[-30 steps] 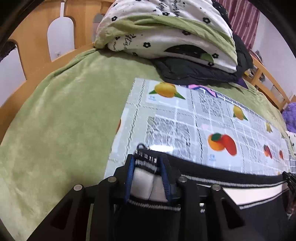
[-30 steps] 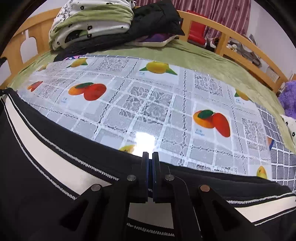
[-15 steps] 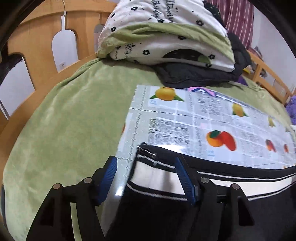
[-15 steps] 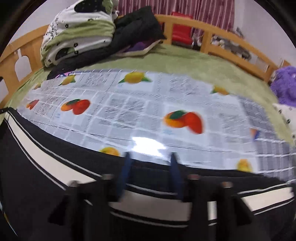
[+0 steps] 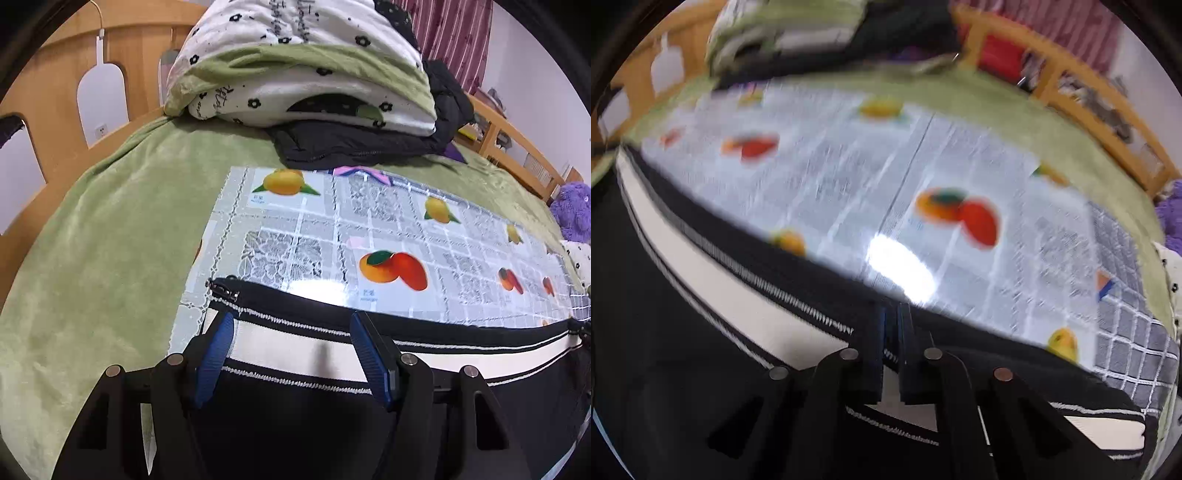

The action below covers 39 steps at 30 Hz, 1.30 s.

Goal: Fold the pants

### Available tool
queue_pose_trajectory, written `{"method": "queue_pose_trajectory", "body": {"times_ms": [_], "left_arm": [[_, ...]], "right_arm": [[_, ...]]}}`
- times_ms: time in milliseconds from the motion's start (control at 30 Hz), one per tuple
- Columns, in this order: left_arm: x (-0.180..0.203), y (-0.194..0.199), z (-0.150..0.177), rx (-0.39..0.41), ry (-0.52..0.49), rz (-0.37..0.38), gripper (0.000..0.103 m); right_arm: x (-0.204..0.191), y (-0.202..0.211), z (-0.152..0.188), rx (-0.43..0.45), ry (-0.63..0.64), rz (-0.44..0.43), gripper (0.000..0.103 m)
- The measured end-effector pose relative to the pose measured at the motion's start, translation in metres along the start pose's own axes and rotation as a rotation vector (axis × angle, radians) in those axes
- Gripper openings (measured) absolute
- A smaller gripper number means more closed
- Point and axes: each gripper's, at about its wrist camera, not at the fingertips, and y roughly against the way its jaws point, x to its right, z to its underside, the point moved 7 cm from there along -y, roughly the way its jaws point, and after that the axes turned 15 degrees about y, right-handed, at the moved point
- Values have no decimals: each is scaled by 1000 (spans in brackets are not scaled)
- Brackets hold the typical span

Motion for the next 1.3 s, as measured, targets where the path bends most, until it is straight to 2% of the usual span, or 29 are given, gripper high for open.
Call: {"method": "queue_pose_trajectory", "body": {"times_ms": [67,167,200,300,333,400,467,533,567,633,700,767,867,933,967,1000,1067,1233,1300], "left_arm": [[2,-3,-3,-6,13,3,63],[6,-13,-3,-34,23,-9,63],[6,-14,-3,-34,17,-23,63],[1,-8,-6,1,4,-41,63],[-2,-6,-7,14,5,-37,64],[-8,-10,-8,11,5,-40,64],[-16,-25,-8,-10,-9,-92,64],[-28,-39,-11,2,-34,-183,64],[-37,-45,-11,2,-18,-201,64],[-50,-60,-11,-51,47,-168,71],[-58,-67,-10,-90,110,-122,72],[-58,-63,-12,-82,106,-119,71],[-59,-40,-19,-26,118,-135,71],[-59,-22,-22,-3,91,-162,71],[-59,-8,-22,11,74,-173,71],[-60,0,-22,14,66,-170,71],[-63,24,-18,13,65,-144,71],[-73,70,18,-46,109,-38,69],[-77,82,44,-88,140,8,69]], "right_arm": [[6,4,-2,46,-47,-18,5],[2,-29,10,-30,-64,-19,7],[1,-30,9,-15,-60,13,11],[6,-18,8,-18,-94,3,13],[14,-5,10,12,-122,13,13],[36,19,19,56,-167,130,18],[56,23,38,24,-221,176,19],[74,7,67,-82,-263,214,19],[78,-4,80,-110,-287,188,19],[80,-6,83,-71,-295,166,19],[80,-6,84,-69,-312,162,19],[79,-7,83,-74,-316,173,19],[81,-3,76,-102,-338,189,20],[79,12,69,-109,-373,222,32],[76,20,66,-103,-391,231,46],[69,30,59,-87,-402,228,51],[51,49,46,-45,-403,227,51],[-16,86,16,-44,-360,212,51],[-48,95,3,-22,-365,123,51]]}}
